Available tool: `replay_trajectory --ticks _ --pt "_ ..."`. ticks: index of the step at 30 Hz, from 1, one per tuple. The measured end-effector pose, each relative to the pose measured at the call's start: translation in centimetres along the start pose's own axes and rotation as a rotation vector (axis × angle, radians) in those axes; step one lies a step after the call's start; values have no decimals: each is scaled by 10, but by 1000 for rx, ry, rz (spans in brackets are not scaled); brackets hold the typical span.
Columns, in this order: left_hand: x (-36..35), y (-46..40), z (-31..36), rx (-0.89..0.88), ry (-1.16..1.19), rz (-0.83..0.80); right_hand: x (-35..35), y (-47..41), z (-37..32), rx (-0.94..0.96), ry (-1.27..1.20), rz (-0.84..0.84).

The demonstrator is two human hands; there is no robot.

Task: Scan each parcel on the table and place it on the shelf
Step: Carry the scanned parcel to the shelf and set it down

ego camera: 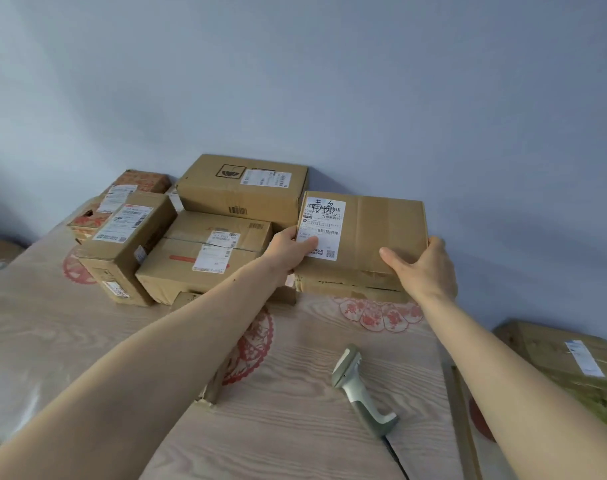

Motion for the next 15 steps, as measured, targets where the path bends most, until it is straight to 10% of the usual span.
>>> replay_trajectory --ticks 15 --pt "164 215 15 -81 102 477 -70 102 -196 446 -74 -236"
Point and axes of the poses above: each hand's wrist, its own y-axis away from the middle knuckle, its own x-axis out of the back of the hand, z = x × y, the point moved 10 cm from there along -y, towards the middle knuckle, and after that the axes turned 13 degrees about -z, right-handed, at the moved point
